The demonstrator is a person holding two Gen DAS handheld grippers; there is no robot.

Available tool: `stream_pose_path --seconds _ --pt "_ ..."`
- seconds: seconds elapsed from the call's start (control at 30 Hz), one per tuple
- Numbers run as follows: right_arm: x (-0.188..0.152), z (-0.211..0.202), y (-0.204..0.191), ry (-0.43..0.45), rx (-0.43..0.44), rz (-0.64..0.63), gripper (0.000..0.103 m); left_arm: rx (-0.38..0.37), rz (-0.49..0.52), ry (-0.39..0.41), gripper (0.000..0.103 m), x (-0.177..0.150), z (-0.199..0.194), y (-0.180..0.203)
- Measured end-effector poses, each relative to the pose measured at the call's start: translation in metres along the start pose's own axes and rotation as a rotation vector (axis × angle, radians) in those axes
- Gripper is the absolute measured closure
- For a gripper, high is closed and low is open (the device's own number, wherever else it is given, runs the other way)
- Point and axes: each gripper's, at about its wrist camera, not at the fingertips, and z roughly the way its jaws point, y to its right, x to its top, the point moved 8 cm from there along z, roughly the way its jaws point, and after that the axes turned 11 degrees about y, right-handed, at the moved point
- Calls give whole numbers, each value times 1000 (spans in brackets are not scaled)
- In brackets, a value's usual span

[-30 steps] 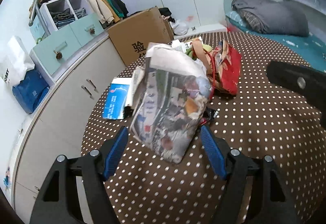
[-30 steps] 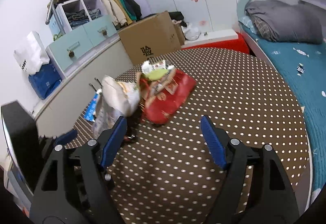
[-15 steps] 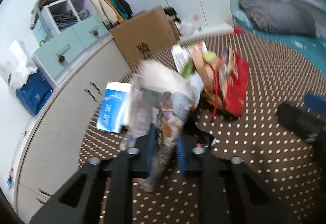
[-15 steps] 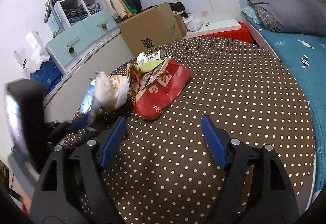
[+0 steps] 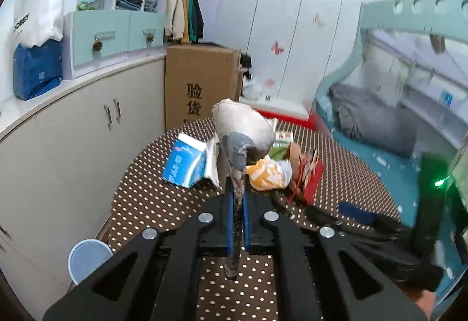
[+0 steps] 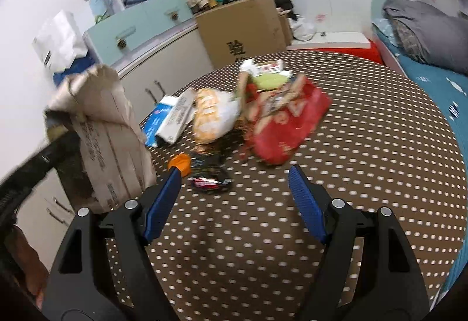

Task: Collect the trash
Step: 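Grasp the newspaper bag with the left tool while the right tool grasps the blue-white box, then carry both items over the wastebasket and open both tools to drop them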

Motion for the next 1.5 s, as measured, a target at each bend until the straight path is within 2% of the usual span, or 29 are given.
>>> stream_pose_path --seconds 0.1,0.23,0.43,0.47,0.57,0.8,0.83,0.87,0.9,1.03,1.3,1.5 --pt "0 7 -18 -11 15 -28 28 2 -35 57 98 12 -15 -17" --pt "1 24 -43 -30 33 -57 28 90 -21 115 98 22 -24 -48" --pt "4 68 -89 -82 58 -121 29 183 -57 88 98 20 -7 -105" --pt "5 80 -96 -94 55 -129 32 193 -64 81 98 19 -2 -113" --pt "9 113 -100 -132 4 -139 43 217 -75 62 98 16 8 -133" --pt "7 167 -103 -208 -55 -156 43 239 -82 17 98 4 29 -170" --pt "7 171 -103 -218 -62 -160 45 238 -86 13 98 2 30 -173" --pt "5 177 -103 -232 -68 -165 63 236 -91 7 98 -1 30 -176" --pt "3 181 -102 -240 -80 -171 64 234 -94 1 98 -3 31 -180" --pt "3 176 -110 -216 -73 -205 71 226 -107 -13 98 -12 25 -189" --pt "-15 130 -152 -115 -66 -359 72 224 -132 -29 98 -26 5 -205" --pt "-32 94 -207 -66 35 -421 72 255 -168 -44 98 -42 -17 -229"
